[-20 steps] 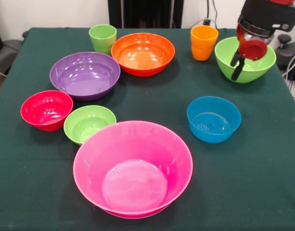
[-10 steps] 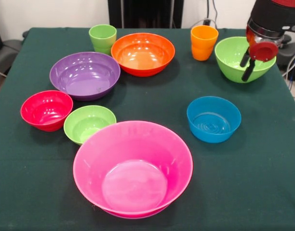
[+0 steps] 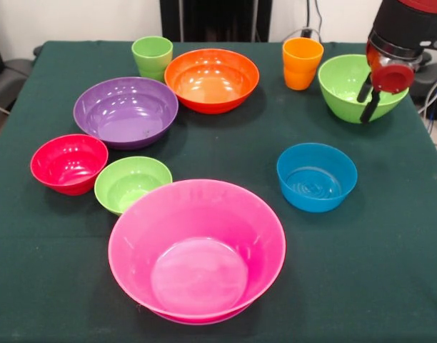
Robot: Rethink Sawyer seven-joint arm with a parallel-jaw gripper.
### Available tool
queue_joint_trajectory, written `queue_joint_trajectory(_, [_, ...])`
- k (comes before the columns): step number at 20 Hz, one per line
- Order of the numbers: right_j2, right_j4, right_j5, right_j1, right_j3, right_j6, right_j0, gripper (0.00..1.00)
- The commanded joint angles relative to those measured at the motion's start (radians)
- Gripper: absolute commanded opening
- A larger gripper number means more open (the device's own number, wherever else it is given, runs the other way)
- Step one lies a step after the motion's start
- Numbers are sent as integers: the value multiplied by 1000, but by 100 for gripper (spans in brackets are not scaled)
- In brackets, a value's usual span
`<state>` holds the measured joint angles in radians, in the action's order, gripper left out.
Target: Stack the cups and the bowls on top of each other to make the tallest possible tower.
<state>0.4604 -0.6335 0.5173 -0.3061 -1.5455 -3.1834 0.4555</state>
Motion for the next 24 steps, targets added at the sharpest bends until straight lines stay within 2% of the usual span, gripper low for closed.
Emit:
queue_joint_trajectory(1, [-170,79,-116,60,-66,37,-23,100])
queue_joint_trajectory(7, [-188,102,-149,90,-47,46,-40,100])
queue_joint_trajectory(11, [-201,112,-154,82,-57,37,-42,100])
queue_joint_trajectory(20, [-190,129,-86,-34,-129,27,-29,100])
queue_joint_trajectory(24, [-167,121,-63,-38,-115,-23,5,100])
